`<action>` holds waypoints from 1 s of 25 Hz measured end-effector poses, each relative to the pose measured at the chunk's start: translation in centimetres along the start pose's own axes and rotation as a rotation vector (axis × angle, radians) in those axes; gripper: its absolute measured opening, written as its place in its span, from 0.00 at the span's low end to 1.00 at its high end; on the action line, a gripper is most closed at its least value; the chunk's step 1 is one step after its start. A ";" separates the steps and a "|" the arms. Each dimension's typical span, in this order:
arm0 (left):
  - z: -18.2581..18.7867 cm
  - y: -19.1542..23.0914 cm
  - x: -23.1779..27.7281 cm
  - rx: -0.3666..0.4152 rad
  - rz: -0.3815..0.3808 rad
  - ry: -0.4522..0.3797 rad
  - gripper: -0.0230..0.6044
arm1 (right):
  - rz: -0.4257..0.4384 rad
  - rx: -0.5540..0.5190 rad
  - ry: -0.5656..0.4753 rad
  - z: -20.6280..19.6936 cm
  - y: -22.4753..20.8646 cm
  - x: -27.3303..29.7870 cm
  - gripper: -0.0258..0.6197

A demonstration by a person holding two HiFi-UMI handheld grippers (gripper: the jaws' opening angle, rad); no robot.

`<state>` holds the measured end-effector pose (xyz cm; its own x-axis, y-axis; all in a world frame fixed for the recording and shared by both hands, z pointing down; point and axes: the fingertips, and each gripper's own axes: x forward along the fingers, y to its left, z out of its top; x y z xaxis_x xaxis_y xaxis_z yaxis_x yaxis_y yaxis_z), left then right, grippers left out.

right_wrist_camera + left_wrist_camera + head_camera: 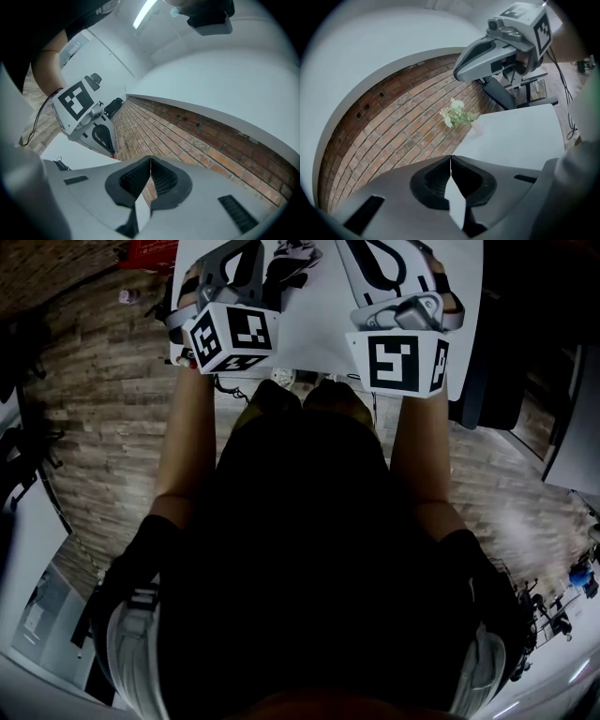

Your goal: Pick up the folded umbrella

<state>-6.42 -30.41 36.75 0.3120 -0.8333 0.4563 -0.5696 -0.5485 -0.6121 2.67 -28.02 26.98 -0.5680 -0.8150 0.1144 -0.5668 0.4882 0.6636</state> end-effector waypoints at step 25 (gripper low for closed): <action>-4.8 -5.9 3.8 -0.178 -0.268 0.185 0.41 | 0.060 0.017 0.012 -2.7 0.6 1.3 0.09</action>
<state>-5.59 -29.99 45.18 0.3347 -0.6266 0.7038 -0.6146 -0.7113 -0.3410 3.21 -29.64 29.48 -0.5943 -0.7878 0.1620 -0.5424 0.5413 0.6425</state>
